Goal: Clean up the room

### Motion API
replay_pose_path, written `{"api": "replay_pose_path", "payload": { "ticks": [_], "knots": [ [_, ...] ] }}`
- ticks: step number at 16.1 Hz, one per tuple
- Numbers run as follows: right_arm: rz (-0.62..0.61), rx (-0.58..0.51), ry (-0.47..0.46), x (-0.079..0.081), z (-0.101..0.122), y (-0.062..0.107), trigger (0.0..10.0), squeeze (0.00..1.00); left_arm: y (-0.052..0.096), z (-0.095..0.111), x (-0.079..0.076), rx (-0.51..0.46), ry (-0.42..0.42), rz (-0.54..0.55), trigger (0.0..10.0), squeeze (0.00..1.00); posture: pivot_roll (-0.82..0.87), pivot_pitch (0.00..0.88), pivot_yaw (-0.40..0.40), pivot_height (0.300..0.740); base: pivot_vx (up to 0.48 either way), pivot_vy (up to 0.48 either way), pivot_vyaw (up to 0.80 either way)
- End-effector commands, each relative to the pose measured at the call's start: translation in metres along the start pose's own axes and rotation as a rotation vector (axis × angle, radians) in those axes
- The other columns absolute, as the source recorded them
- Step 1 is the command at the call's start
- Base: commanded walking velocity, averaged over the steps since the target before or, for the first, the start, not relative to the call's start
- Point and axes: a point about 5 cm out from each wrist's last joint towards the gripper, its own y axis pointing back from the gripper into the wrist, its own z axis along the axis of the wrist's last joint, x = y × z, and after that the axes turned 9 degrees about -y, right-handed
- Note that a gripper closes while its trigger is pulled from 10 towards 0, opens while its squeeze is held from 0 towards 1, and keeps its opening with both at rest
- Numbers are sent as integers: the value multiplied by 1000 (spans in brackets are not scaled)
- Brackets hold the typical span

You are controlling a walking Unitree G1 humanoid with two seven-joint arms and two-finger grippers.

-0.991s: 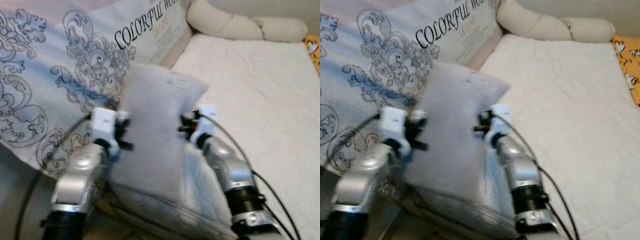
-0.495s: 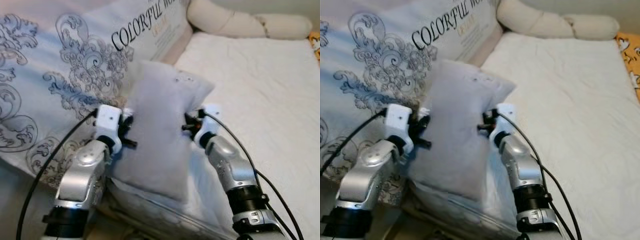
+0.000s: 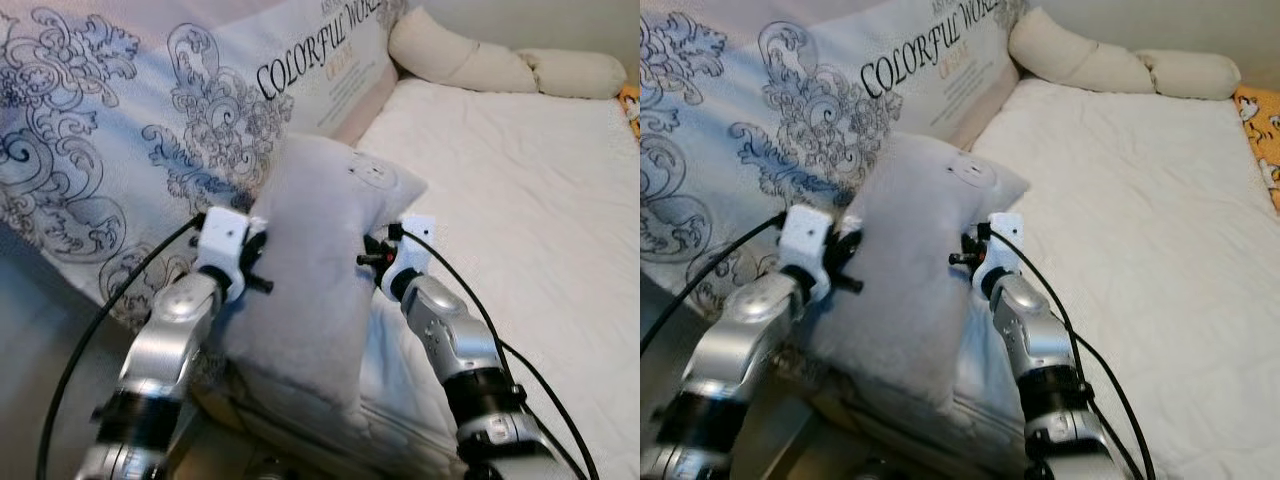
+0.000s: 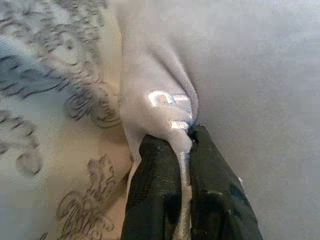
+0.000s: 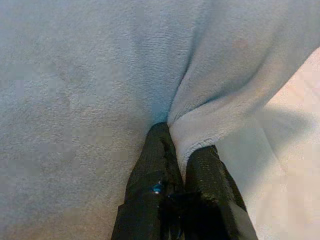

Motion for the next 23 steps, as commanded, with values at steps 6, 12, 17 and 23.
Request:
{"api": "replay_pose_path", "payload": {
  "ticks": [6, 12, 17, 23],
  "knots": [
    [-13, -50, 52, 18, 17, -23, 10000, 0, -33, 34, 13, -95, -78, -3, 10000, 0, 118, 0, 68, 740, 0, 0, 0],
    [38, -150, 117, 5, 23, 6, 10000, 0, -5, 21, -4, -141, 25, 59, 10000, 0, 101, 0, 60, 740, 0, 0, 0],
    [19, -139, 74, -6, 18, 29, 10000, 0, 3, 24, -9, -136, 20, 55, 10000, 0, 80, 0, 71, 740, 0, 370, -609],
    [35, -129, 68, 0, 19, 30, 10000, 0, 7, 22, -7, -115, 27, 67, 10000, 0, 88, 0, 66, 740, 0, 445, -447]
  ]
}}
